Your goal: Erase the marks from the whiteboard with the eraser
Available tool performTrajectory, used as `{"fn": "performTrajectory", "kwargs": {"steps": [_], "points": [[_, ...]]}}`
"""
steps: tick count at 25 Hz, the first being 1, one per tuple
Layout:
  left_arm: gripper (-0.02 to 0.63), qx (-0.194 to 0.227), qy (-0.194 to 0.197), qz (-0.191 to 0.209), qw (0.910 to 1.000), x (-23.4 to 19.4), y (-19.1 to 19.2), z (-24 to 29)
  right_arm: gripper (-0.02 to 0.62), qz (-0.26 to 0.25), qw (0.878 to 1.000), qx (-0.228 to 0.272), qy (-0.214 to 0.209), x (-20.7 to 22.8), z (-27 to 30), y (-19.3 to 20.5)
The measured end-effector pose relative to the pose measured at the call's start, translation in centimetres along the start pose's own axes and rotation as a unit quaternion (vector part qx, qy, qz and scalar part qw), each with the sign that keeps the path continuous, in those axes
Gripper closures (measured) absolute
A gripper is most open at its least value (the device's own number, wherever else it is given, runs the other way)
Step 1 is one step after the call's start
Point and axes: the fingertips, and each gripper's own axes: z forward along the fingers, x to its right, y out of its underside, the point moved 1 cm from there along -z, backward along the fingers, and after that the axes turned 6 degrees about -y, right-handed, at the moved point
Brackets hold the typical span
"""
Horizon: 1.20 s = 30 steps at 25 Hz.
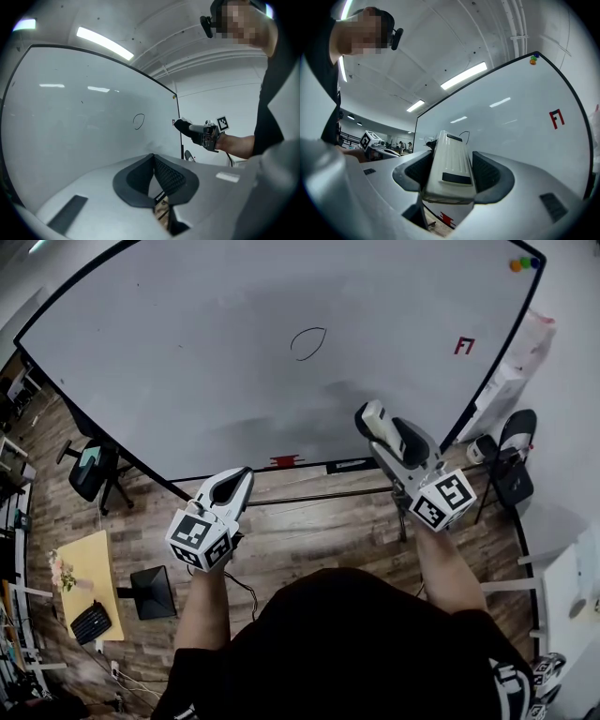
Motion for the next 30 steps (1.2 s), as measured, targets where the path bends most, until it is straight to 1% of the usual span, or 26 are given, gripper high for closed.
{"fn": "performTrajectory", "kwargs": {"steps": [11, 18, 22, 30], "points": [[0.594, 0.009, -0.016, 0.0, 0.9998, -0.6, -0.3, -0.7, 0.331, -0.012, 1.0, 0.004, -0.017, -0.4, 1.2, -0.9], [0.594, 0.013, -0.024, -0.002, 0.9996, -2.0, -0.2, -2.2, 0.331, -0.016, 1.0, 0.004, -0.02, -1.6, 2.5, -1.2], [0.594, 0.013, -0.017, 0.0, 0.9998, -2.8, -0.3, -2.8, 0.331, -0.018, 1.0, 0.004, -0.016, -2.5, 3.1, -1.4], [0.594, 0.018, 0.005, 0.004, 0.9998, -4.8, -1.1, -2.7, 0.331, -0.025, 1.0, 0.007, 0.011, -3.1, 3.9, -2.0]]}}
